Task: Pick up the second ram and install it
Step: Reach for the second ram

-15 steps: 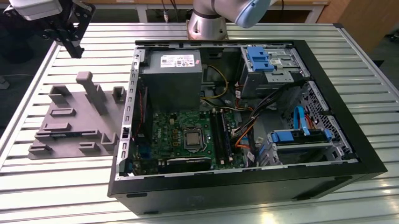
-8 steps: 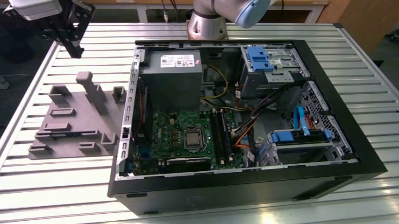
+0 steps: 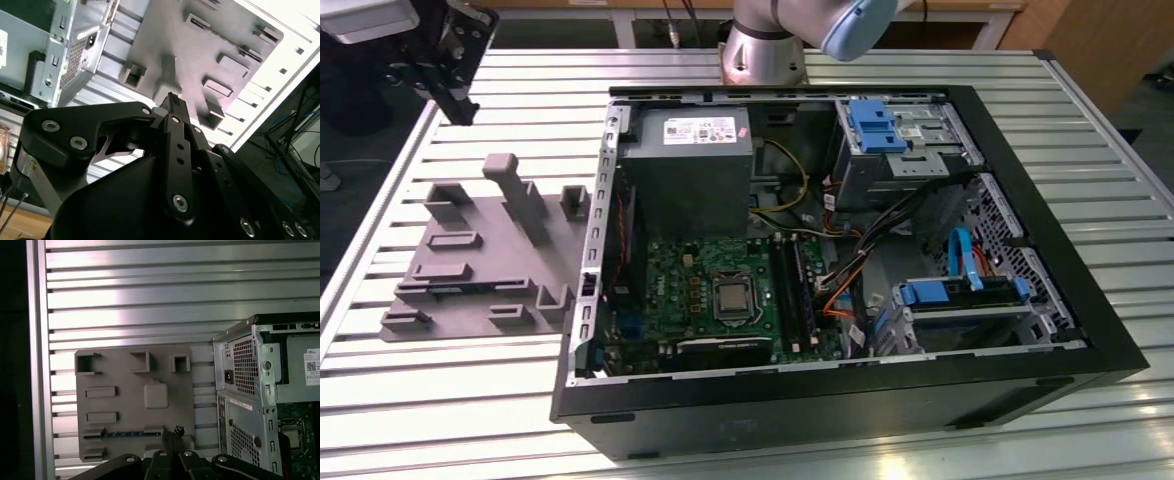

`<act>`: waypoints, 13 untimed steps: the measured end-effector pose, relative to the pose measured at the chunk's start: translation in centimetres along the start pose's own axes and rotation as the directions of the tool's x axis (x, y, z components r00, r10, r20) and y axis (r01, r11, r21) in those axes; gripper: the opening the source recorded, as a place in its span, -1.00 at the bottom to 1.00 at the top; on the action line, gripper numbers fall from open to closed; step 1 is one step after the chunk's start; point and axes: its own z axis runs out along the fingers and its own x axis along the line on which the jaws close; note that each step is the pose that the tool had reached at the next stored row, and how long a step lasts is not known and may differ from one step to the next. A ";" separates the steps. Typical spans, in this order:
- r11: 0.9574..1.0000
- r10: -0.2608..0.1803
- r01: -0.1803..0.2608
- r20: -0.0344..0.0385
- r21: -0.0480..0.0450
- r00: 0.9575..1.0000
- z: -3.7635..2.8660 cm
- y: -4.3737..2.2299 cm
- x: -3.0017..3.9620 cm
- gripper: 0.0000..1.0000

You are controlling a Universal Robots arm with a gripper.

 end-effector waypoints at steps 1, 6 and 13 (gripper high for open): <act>1.000 0.000 0.000 0.000 0.000 1.000 0.00 -0.03 0.42 -0.79; 1.000 0.000 0.000 0.000 0.000 1.000 -0.04 -0.20 2.63 -0.79; 1.000 0.000 0.000 0.000 0.000 1.000 0.00 -0.89 4.69 -0.79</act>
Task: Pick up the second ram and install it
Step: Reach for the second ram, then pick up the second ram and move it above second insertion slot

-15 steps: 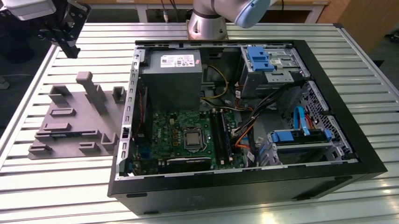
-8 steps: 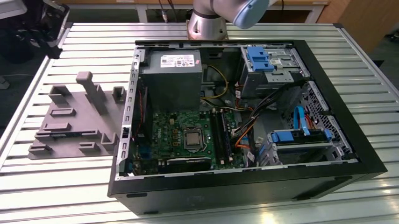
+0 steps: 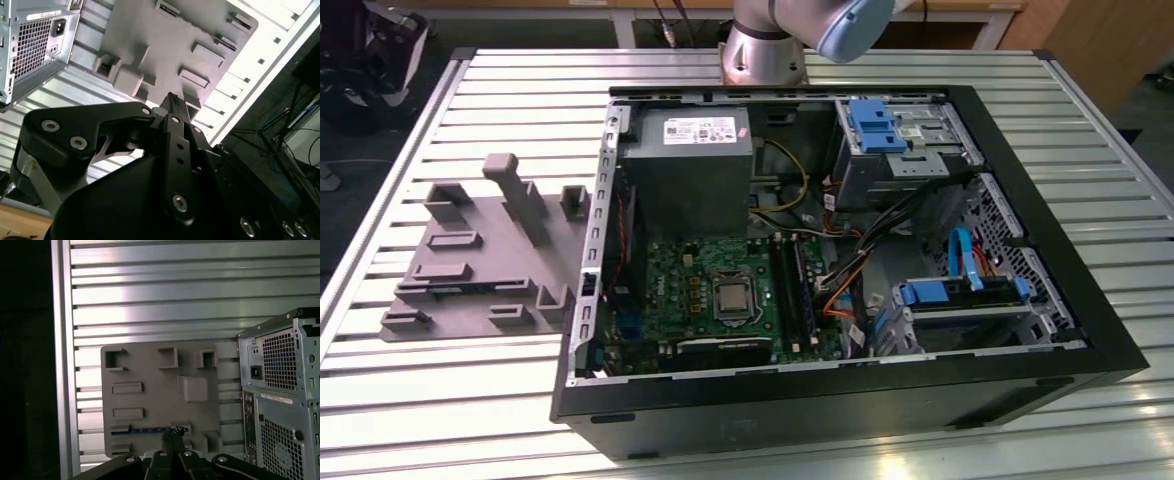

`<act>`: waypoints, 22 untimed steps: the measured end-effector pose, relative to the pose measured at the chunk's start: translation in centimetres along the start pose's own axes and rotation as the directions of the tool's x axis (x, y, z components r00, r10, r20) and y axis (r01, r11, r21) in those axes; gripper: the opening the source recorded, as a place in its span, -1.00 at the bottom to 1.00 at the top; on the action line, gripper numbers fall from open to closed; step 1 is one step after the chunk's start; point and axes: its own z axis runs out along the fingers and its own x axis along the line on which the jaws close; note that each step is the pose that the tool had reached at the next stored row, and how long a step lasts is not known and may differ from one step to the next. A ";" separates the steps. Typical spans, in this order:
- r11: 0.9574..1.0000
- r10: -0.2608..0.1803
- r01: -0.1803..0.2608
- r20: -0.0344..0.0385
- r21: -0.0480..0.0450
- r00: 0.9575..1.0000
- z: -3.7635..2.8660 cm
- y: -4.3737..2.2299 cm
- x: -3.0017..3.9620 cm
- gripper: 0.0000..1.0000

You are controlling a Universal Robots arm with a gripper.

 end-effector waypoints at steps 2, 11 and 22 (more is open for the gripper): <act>1.000 0.000 0.000 0.000 0.000 1.000 0.02 -0.29 0.07 -0.79; 1.000 0.000 0.000 0.000 0.000 1.000 0.06 -1.51 0.89 -0.79; 1.000 0.000 0.000 0.000 0.000 1.000 0.06 -1.54 1.12 -0.79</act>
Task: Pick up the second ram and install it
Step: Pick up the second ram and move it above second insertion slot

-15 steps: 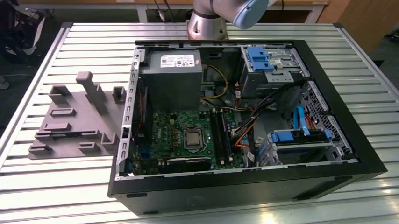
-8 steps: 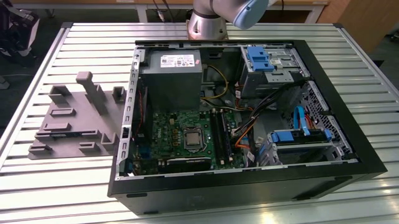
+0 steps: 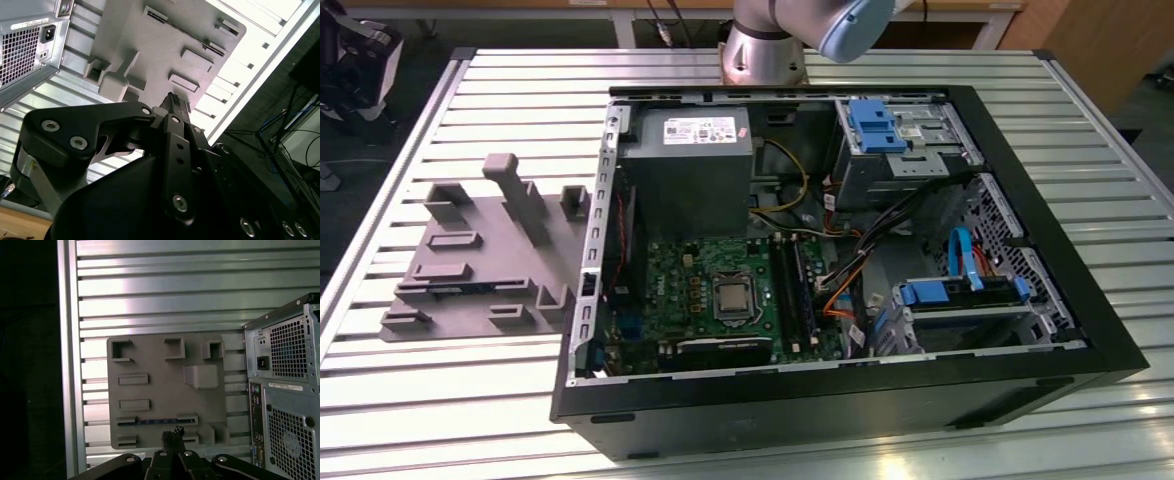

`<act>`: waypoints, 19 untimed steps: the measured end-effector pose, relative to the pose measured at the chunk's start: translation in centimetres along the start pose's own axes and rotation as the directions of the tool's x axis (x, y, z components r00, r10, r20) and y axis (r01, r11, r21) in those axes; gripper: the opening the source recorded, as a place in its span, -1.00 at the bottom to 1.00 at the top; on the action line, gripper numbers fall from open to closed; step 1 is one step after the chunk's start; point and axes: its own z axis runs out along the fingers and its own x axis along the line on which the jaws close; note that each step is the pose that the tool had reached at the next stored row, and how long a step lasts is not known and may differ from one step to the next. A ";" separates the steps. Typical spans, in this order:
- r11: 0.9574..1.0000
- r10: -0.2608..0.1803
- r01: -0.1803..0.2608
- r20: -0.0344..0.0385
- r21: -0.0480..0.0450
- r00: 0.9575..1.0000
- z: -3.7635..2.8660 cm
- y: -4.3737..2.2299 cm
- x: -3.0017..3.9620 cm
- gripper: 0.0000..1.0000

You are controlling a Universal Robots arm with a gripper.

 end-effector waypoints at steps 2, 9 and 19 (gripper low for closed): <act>1.000 -0.001 0.001 0.000 0.000 1.000 0.00 0.00 0.01 -0.79; 1.000 -0.023 0.023 -0.001 -0.001 1.000 0.00 -0.01 0.14 -0.79; 0.997 -0.072 0.072 -0.003 -0.002 0.997 -0.01 -0.03 0.43 -0.79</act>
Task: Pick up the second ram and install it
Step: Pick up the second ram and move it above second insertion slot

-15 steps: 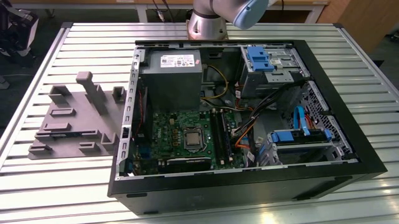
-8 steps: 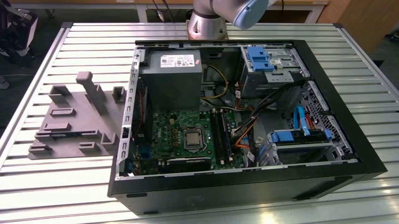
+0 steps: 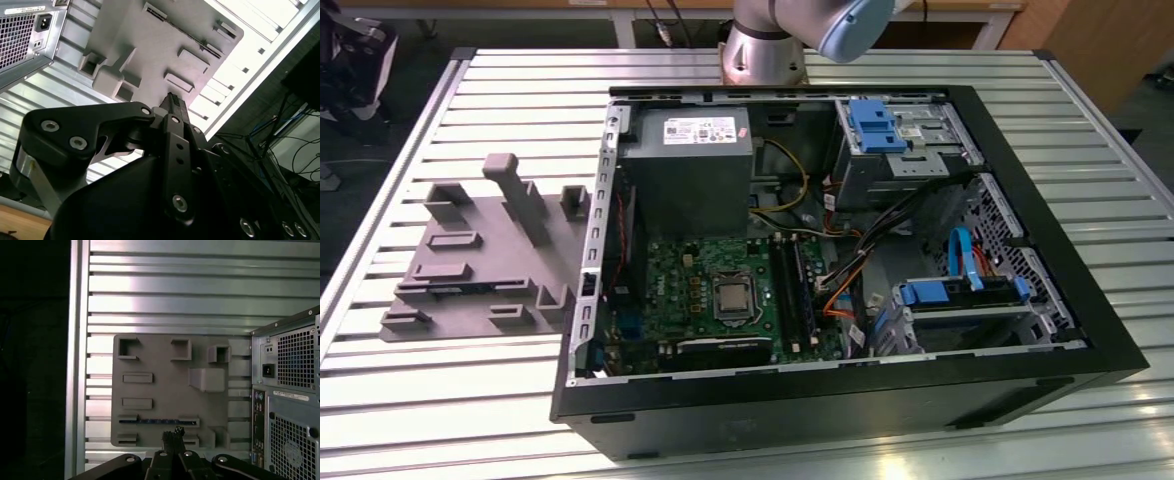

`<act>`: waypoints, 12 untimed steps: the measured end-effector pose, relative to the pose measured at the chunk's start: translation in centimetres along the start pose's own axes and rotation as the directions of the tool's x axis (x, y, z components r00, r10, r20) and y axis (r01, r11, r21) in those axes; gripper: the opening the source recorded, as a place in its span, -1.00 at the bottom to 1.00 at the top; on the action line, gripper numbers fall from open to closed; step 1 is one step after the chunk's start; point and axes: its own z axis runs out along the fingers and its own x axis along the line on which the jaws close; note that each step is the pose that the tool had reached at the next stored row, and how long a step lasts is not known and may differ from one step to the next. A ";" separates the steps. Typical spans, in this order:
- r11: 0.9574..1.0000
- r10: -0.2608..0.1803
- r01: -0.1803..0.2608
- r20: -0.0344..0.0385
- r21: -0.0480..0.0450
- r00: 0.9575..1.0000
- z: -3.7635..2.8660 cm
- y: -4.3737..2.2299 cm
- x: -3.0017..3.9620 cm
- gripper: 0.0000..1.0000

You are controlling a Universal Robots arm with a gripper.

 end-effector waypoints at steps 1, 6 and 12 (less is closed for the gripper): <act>1.000 -0.004 0.004 0.000 0.000 1.000 0.00 0.00 0.03 -0.79; 1.000 -0.025 0.025 -0.001 -0.001 1.000 0.00 0.00 0.18 -0.79; 0.999 -0.049 0.049 -0.002 -0.001 0.999 -0.01 0.00 0.35 -0.79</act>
